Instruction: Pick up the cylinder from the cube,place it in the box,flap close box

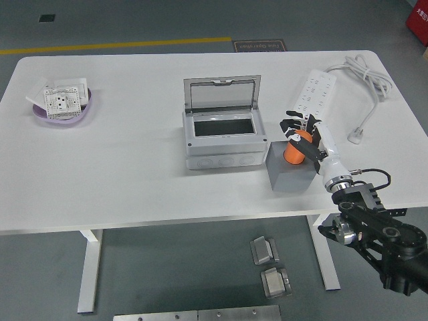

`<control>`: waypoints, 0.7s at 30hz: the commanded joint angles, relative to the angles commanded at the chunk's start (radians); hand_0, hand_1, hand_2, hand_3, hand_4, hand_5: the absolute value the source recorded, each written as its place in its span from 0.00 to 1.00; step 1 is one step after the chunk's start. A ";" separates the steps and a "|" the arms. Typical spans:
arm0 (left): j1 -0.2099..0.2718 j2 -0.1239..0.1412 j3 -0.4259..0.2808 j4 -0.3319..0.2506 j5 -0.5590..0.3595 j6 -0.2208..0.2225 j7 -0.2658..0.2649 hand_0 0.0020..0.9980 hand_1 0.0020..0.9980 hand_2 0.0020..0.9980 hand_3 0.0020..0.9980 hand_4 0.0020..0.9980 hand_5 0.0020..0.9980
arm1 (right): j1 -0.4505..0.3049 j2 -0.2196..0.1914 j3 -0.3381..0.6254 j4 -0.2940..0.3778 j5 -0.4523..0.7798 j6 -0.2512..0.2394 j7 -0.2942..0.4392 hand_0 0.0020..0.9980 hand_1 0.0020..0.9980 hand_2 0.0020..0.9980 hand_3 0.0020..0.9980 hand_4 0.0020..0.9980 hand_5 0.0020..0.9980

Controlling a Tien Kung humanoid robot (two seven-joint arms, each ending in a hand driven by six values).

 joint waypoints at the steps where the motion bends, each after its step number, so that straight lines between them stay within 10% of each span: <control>1: 0.000 0.000 0.000 0.000 0.000 0.000 0.000 0.61 0.57 0.57 0.66 0.70 0.28 | -0.001 0.000 0.000 0.000 -0.001 0.000 0.000 0.73 0.72 0.66 0.69 0.65 0.10; 21: -0.007 0.000 0.001 0.000 -0.002 0.000 -0.002 0.62 0.57 0.57 0.66 0.70 0.27 | -0.001 -0.001 -0.030 -0.005 -0.011 0.008 -0.018 0.72 0.72 0.63 0.67 0.49 0.00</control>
